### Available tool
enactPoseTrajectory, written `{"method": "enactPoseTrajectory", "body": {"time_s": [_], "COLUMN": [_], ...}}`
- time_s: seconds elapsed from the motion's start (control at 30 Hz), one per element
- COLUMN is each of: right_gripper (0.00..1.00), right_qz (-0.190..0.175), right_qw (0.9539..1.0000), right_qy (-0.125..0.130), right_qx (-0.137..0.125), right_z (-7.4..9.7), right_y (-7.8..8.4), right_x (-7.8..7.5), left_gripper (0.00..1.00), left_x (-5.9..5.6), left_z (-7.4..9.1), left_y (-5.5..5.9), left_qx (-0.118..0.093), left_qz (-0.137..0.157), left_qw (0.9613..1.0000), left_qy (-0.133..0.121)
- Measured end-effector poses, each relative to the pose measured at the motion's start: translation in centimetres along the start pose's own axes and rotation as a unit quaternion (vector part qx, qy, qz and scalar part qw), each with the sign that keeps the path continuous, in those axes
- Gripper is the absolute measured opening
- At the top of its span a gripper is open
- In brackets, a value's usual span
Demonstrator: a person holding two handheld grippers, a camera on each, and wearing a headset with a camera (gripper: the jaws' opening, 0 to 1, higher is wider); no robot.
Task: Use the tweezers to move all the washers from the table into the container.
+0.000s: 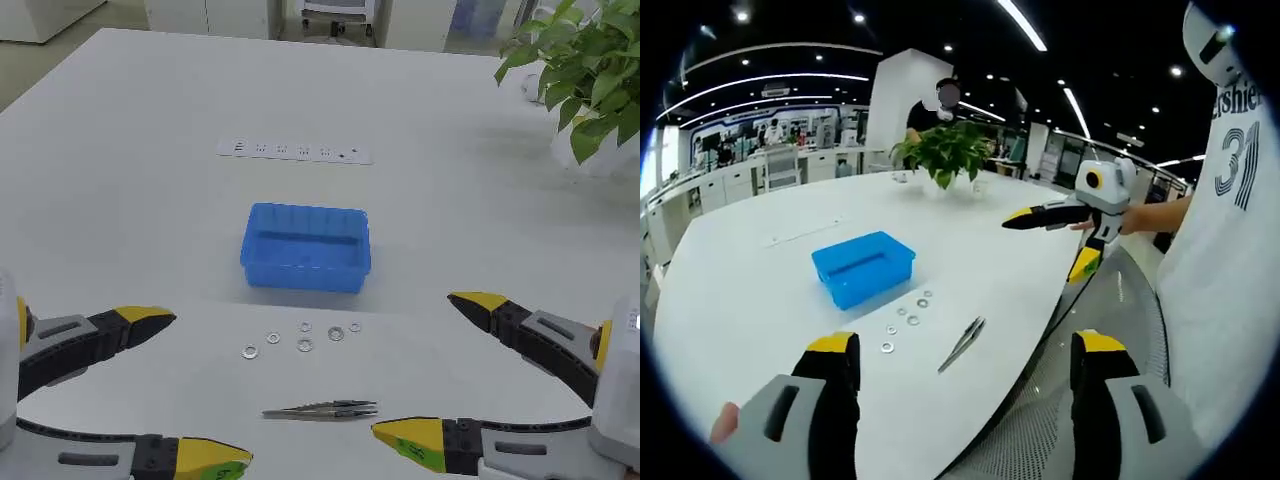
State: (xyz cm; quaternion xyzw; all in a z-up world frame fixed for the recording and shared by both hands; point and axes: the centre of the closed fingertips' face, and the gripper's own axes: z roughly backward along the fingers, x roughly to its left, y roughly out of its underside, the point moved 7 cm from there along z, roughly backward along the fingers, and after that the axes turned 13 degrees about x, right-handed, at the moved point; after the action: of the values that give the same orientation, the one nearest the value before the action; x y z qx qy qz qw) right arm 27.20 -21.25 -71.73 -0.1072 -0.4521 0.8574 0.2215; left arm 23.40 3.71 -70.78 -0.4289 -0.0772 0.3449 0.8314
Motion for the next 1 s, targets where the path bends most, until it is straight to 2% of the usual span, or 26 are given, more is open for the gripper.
{"method": "enactPoseTrajectory", "body": {"time_s": [0.43, 0.73, 1.0], "right_gripper": [0.86, 0.86, 0.85], "right_qz": [-0.006, -0.007, -0.01], "right_qw": [1.0, 0.9999, 0.9998], "right_qy": [0.006, 0.011, 0.015], "right_qx": [0.004, 0.004, 0.002], "right_z": [0.0, -0.1, -0.3], "right_y": [0.4, 0.2, 0.0], "right_x": [-0.3, -0.9, -1.3], "left_gripper": [0.92, 0.91, 0.9], "left_x": [0.1, 0.7, 0.9], "left_z": [-0.6, -0.9, -1.3], "left_y": [-0.4, -0.9, -1.4], "left_qx": [0.002, -0.009, -0.007], "left_qz": [-0.005, 0.0, -0.005], "left_qw": [1.0, 0.9999, 0.9999], "left_qy": [0.009, 0.011, 0.015]}}
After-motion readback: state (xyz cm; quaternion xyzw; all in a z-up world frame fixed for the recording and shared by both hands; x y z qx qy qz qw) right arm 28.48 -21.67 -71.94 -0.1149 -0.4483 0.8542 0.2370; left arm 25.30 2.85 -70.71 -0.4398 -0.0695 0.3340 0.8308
